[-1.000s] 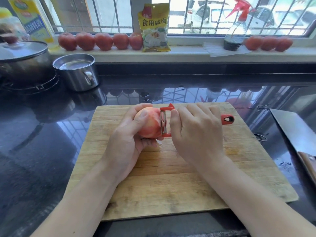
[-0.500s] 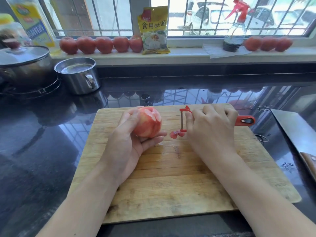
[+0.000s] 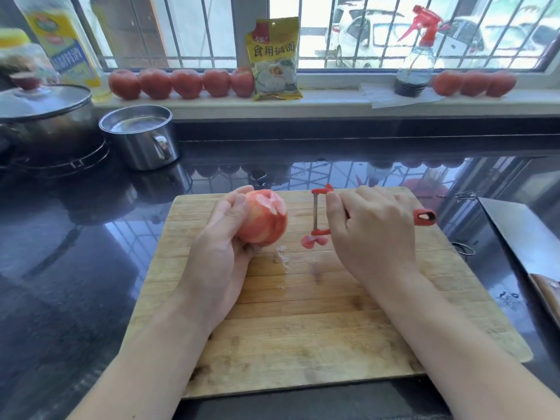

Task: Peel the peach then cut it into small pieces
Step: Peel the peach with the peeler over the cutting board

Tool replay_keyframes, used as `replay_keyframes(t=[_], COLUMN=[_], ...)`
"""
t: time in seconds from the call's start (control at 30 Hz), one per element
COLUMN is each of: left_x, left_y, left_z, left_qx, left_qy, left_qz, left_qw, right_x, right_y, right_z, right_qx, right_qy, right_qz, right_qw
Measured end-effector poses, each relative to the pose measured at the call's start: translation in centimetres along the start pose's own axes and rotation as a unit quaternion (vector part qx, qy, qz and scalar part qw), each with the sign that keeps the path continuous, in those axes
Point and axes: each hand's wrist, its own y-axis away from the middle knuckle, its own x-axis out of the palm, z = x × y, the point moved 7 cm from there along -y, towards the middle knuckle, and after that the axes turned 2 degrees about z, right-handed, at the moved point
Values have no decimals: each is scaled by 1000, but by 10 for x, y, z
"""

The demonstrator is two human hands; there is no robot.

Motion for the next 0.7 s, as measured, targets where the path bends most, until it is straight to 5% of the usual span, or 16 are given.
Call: replay_keyframes(t=[0.1,0.17,0.3,0.5,0.7], left_x=[-3,-3,2,10,10], left_y=[-1,0,1,6,6], left_z=[0,0,1,3,3], left_qx=[8,1,-9,-3,35], left_qy=[-20,-18,-35,-70,-126], left_qz=[0,1,32,51,31], left_qw=[1000,1000,999,996,991], right_x=[1,-12,-1,-13,-14], right_y=[1,0,-2,5,10], right_z=[-2,-5,0,21,29], right_qx=[-6,12,-16,-123,-123], right_qy=[45,-9,-143,-137,-117], right_qz=[-10,-75,-25,-55,-80], right_qw=[999,997,989,981,982])
